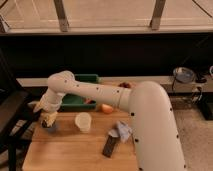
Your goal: Stack cups into tray
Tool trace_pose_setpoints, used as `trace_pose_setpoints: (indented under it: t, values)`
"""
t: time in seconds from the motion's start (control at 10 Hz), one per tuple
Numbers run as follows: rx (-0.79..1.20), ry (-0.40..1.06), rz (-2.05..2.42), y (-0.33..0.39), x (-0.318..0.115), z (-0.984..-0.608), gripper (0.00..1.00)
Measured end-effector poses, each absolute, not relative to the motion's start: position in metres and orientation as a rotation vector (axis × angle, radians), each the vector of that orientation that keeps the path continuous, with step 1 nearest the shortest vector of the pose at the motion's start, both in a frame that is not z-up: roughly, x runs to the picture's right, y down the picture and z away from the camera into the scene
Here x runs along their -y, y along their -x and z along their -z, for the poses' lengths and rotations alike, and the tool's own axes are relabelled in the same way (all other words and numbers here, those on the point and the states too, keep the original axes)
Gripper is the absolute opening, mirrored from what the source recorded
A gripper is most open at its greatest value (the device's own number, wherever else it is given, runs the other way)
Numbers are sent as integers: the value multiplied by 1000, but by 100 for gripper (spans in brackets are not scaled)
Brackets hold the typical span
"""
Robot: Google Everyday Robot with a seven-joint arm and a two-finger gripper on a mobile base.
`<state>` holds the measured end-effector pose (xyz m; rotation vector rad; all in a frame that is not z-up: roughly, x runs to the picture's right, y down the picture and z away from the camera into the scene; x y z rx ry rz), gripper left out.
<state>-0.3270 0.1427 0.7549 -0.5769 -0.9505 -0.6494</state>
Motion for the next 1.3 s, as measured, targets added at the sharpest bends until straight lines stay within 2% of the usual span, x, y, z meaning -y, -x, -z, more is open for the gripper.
trace_pose_setpoints:
  t: [0.5,1.1,1.2,1.3]
  values:
    - [939,572,689,336,-139,-758,65]
    - [918,582,686,338,-155,-788,65]
    - [916,593,679,335,-159,-792,64]
    - [915,603,673,332,-163,-796,58]
